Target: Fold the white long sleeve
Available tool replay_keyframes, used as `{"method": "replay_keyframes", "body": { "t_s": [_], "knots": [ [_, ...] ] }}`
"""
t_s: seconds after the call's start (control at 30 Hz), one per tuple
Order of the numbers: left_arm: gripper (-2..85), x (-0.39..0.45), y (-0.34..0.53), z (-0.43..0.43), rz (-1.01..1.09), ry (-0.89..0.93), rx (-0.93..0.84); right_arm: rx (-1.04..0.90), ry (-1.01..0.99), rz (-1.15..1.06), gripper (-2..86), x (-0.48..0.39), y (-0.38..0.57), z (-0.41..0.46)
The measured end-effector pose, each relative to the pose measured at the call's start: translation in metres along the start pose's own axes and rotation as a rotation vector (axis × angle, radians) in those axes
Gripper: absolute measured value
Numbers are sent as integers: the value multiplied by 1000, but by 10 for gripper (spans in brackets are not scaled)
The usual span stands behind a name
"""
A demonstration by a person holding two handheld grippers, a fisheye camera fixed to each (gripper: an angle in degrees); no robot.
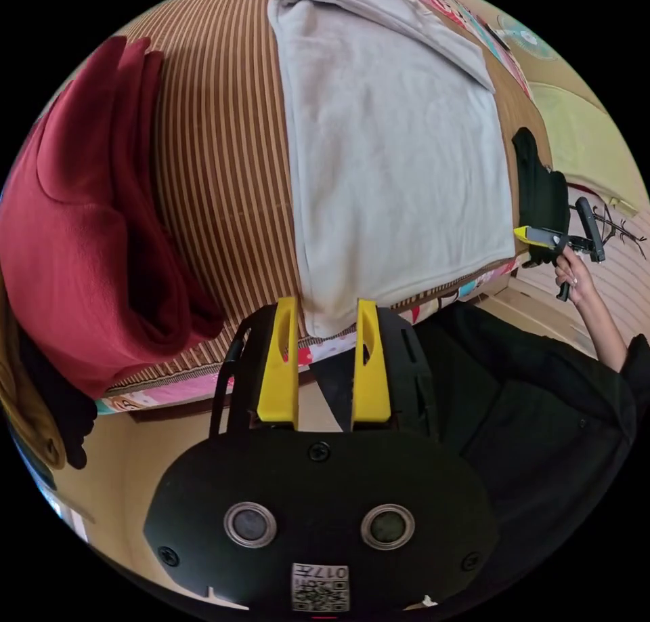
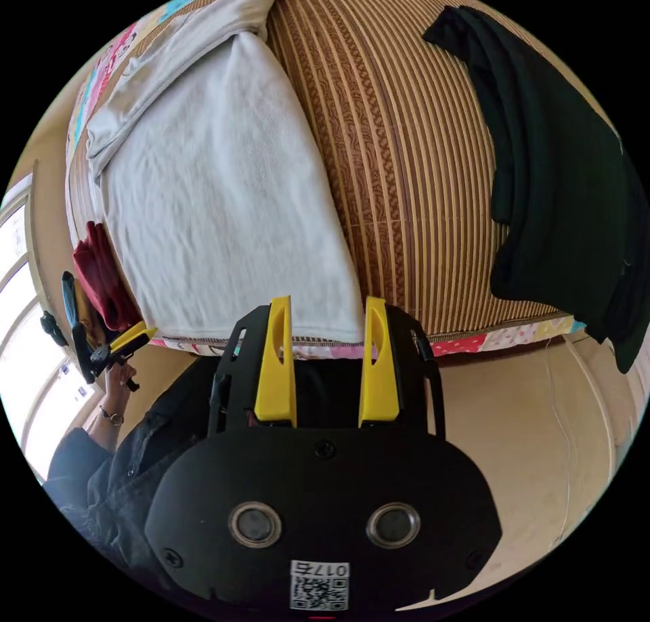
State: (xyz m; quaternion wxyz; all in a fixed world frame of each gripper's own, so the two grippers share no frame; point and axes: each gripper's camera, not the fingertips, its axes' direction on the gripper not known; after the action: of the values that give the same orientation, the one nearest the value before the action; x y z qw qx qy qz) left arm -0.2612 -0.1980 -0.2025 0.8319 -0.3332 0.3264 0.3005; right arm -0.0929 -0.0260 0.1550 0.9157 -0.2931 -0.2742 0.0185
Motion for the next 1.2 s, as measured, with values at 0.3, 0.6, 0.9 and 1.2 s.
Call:
{"method": "replay_keyframes", "body": {
  "t_s": [0.3,0.6,0.9,1.2],
  "knots": [
    [32,-48,-3,-19,-75,385,-135,-63,-163,-123,36,38,50,-40],
    [17,-101,114,-118,-31,1359,451,414,-1306,-277,27,167,180,-205],
    [44,-120,-80,-219,-139,1173,687,553,-1349,-137,53,113,1,-296],
    [137,-140,-150,-163,-388,715,594,605,-1458,65,56,100,-26,-305]
  ]
}}
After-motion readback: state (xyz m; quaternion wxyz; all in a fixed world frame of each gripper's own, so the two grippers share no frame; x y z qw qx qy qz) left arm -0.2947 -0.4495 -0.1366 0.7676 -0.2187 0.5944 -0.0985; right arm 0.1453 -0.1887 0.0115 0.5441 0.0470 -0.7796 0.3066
